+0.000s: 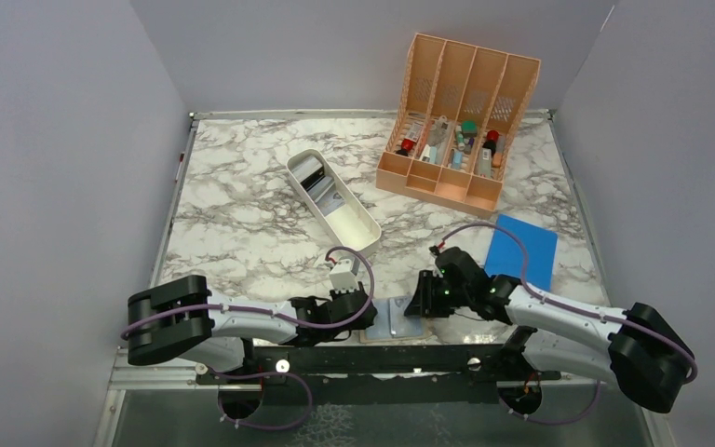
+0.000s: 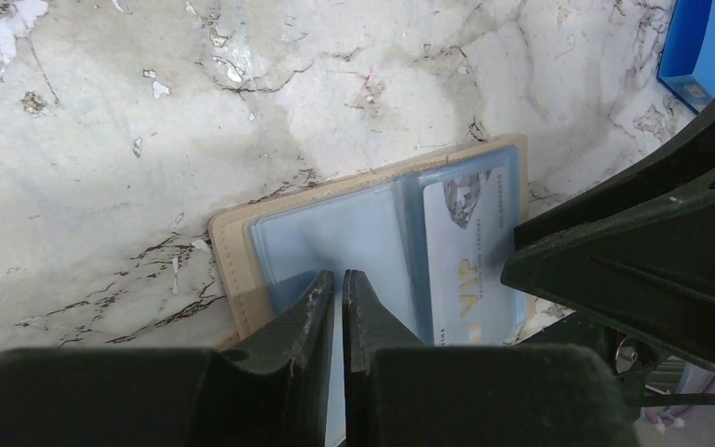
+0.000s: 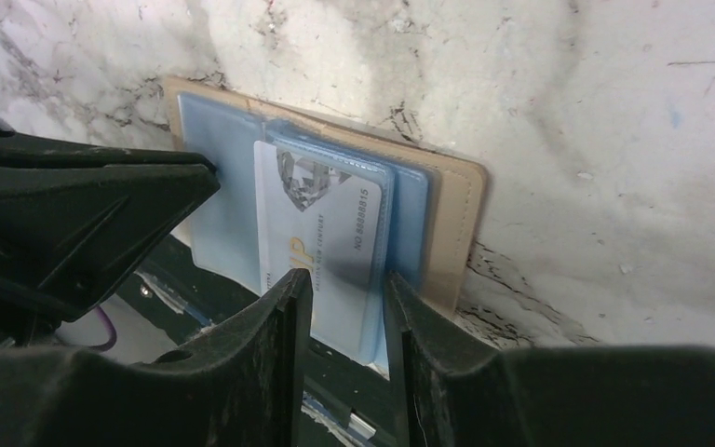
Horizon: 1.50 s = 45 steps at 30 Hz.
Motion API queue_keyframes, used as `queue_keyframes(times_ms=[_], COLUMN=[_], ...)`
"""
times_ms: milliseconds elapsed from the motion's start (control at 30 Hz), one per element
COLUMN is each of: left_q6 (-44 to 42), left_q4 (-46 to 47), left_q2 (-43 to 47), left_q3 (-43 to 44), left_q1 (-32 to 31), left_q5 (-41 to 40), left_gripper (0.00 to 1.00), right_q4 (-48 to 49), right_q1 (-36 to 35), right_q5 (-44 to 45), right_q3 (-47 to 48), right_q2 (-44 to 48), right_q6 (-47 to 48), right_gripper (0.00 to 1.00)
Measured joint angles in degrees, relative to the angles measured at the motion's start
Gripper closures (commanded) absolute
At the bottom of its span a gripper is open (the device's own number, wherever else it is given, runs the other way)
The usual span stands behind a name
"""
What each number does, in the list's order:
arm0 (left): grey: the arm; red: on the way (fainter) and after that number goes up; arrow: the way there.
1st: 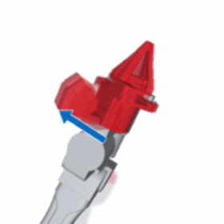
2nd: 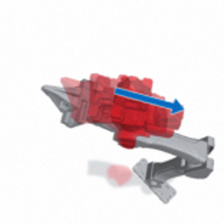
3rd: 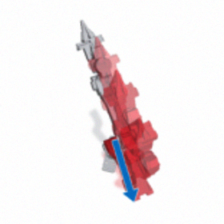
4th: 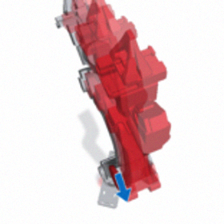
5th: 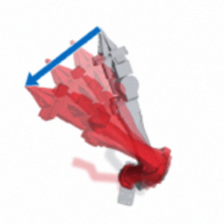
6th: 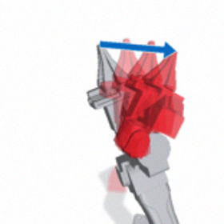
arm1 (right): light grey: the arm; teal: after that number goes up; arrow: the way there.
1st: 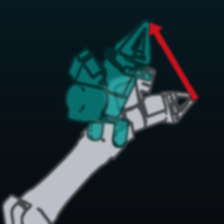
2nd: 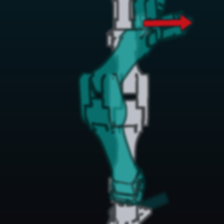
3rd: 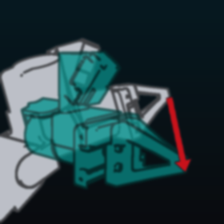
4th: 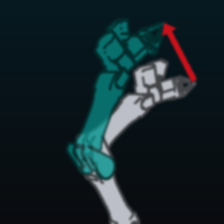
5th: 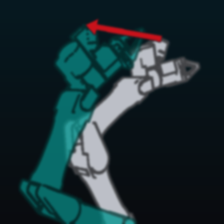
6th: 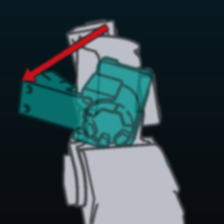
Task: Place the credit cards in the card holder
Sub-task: Insert the credit card into the card holder, then turn over the card slot in the card holder.
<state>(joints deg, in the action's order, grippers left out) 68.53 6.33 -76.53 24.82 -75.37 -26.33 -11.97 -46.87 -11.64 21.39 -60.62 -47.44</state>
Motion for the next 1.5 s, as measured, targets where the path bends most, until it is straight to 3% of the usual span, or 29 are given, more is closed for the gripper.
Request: queue_keyframes(times_ms=[1000,1500], left_q6=[0.0,0.02], left_q4=[0.11,-0.2], left_q2=[0.0,0.59], left_q3=[0.0,-0.22], left_q1=[0.0,0.0], left_q5=[-0.04,-0.07], left_gripper=[0.85,0.84], right_q4=[6.34,15.56], right_q1=[0.0,0.0], right_q5=[-8.07,-11.69], right_q3=[-1.42,-4.04], right_q2=[3.63,2.36], right_q6=[-4.74,-7.04], right_gripper=[0.61,0.85])
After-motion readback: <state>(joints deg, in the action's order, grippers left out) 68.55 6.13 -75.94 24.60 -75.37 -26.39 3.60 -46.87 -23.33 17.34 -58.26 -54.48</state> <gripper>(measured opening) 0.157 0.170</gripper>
